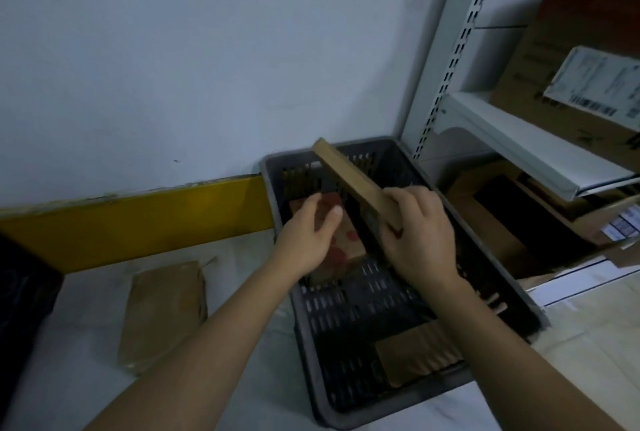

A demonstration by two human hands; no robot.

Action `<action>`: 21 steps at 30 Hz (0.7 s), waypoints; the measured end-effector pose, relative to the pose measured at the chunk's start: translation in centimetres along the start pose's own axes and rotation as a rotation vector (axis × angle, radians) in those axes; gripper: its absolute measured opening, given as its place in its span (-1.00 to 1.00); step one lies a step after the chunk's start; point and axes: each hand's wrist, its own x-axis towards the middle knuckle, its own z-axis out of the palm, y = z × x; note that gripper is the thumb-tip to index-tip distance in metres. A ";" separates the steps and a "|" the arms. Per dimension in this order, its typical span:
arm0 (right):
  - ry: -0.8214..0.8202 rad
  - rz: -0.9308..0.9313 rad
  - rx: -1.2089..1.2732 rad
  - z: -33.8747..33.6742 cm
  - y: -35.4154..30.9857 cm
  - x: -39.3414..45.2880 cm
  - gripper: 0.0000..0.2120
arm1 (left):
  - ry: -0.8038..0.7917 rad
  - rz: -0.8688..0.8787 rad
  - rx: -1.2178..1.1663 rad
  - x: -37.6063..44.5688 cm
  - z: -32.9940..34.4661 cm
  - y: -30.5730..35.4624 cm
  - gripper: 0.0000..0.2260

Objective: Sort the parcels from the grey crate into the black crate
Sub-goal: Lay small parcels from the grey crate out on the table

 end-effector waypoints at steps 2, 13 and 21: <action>0.061 -0.132 0.023 0.9 -2.0 -0.8 -0.62 | 0.071 -0.107 -0.375 0.0 -1.1 1.0 -0.30; -0.177 -0.280 0.274 3.4 -7.1 -2.3 -0.38 | 0.344 -0.180 -0.557 -1.9 -7.9 -0.6 -0.69; -0.372 0.148 0.450 4.7 -12.2 0.4 -0.30 | 0.400 -0.187 -0.549 -6.1 -12.9 -2.9 -0.72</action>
